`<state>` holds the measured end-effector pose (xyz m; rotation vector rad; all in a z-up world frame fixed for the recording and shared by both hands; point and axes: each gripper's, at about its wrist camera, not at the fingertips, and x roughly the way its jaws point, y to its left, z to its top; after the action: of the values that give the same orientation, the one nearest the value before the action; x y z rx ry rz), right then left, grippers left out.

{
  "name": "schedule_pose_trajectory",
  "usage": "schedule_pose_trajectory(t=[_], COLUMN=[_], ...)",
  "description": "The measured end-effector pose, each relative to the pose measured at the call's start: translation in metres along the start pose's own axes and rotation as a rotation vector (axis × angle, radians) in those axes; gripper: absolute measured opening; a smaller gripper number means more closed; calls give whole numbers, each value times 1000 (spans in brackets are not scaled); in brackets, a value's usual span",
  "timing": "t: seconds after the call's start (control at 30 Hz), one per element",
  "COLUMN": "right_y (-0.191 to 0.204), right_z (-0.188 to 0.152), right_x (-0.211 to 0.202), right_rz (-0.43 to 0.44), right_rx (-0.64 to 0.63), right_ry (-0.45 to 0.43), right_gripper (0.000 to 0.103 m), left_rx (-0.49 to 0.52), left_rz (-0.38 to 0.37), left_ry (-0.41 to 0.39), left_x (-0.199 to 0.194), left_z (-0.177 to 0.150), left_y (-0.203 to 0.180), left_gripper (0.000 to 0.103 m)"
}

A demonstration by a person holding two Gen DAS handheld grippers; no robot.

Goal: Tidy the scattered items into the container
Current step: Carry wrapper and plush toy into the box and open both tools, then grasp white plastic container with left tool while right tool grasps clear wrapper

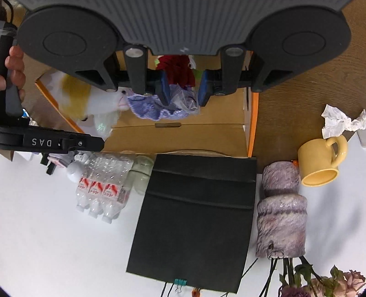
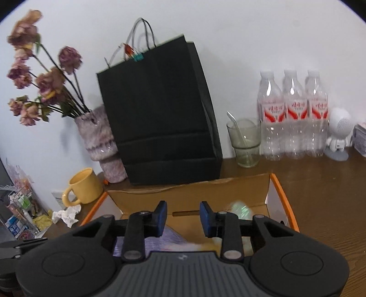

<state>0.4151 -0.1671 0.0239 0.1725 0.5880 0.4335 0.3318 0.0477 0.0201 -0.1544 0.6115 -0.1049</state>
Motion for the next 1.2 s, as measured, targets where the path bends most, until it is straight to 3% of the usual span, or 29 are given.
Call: schedule_pose_trajectory(t=[0.03, 0.1, 0.2, 0.3, 0.4, 0.47, 0.9, 1.0, 1.2], right_y=[-1, -2, 1, 5, 6, 7, 7, 6, -2], right_z=[0, -1, -4, -7, -10, -11, -36, -44, -70], right_x=[1, 1, -4, -9, -16, -20, -62, -83, -136], right_rz=[-3, -3, -19, -36, -46, -52, -9, 14, -24], right_rx=[4, -1, -40, -70, -79, -86, -91, -90, -121], right_ry=[6, 15, 24, 34, 41, 45, 59, 50, -13], right_gripper=[42, 69, 87, 103, 103, 103, 103, 103, 103], left_rx=[1, 5, 10, 6, -1, -1, -13, 2, 19], left_rz=[-2, 0, 14, 28, 26, 36, 90, 89, 88], left_ry=[3, 6, 6, -4, -20, -36, -54, -78, -142], left_x=[1, 1, -1, -6, -12, -18, -50, -68, -112], left_z=[0, 0, -1, -2, -2, -3, -14, -22, -46], left_y=[0, 0, -2, -5, -6, -8, -16, -21, -31], left_gripper=[29, 32, 46, 75, 99, 103, 103, 103, 103])
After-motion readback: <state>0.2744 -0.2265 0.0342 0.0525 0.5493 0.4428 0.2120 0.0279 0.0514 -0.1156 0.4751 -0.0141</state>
